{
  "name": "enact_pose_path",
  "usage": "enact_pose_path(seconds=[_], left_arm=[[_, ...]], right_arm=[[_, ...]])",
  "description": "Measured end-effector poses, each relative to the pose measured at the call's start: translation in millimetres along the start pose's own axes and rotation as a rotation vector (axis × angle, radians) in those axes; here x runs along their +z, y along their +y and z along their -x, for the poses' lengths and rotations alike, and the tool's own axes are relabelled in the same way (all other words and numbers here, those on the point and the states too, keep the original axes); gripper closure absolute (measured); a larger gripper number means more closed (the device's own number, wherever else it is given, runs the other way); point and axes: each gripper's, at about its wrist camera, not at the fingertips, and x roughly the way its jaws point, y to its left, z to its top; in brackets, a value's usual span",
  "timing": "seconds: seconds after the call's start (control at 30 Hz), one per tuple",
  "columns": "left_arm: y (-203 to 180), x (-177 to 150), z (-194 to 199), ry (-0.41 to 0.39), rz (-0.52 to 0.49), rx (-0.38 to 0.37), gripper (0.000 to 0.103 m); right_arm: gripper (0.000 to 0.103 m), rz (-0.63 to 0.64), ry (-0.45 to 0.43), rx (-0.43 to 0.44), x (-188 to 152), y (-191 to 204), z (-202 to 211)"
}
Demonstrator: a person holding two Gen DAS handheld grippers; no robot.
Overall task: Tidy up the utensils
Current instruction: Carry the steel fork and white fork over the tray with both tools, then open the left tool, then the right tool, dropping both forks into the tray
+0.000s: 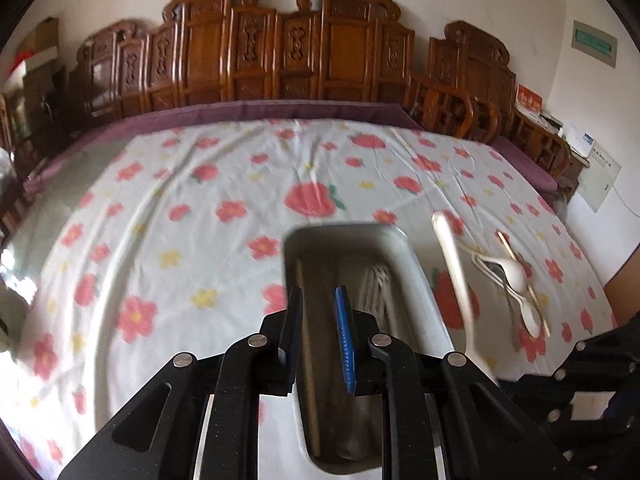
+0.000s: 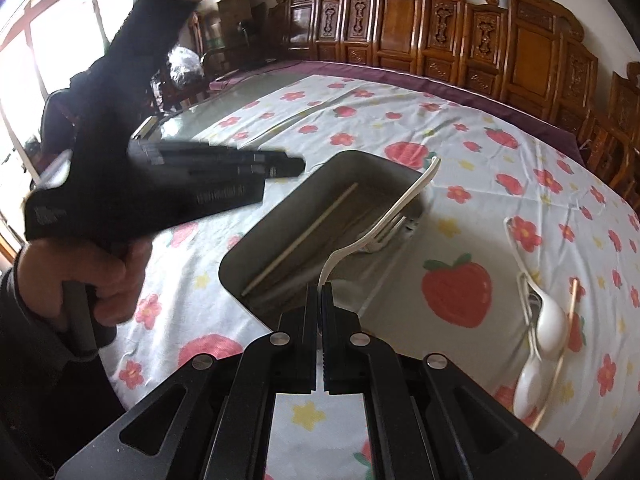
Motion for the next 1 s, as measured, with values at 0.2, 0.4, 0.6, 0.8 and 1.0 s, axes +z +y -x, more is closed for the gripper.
enact_pose_path(seconds=[0.2, 0.4, 0.6, 0.8, 1.0], left_arm=[[17.9, 10.2, 6.0, -0.026, 0.001, 0.036, 0.086], [37.6, 14.7, 6.1, -0.028, 0.03, 0.067, 0.086], [47.2, 15.1, 5.6, -0.027, 0.038, 0.09, 0.081], [49.1, 14.0, 2.2, -0.015, 0.039, 0.085, 0.081], [49.9, 14.4, 2.5, -0.014, 0.04, 0.086, 0.081]], right_arm=[[0.1, 0.024, 0.024, 0.013, 7.6, 14.9, -18.5], [0.1, 0.043, 0.041, 0.016, 11.0, 23.8, -30.9], [0.1, 0.049, 0.044, 0.035, 17.5, 31.8, -39.2], [0.1, 0.058, 0.058, 0.043, 19.1, 37.1, -48.4], [0.1, 0.052, 0.066, 0.037, 20.6, 34.7, -55.4]])
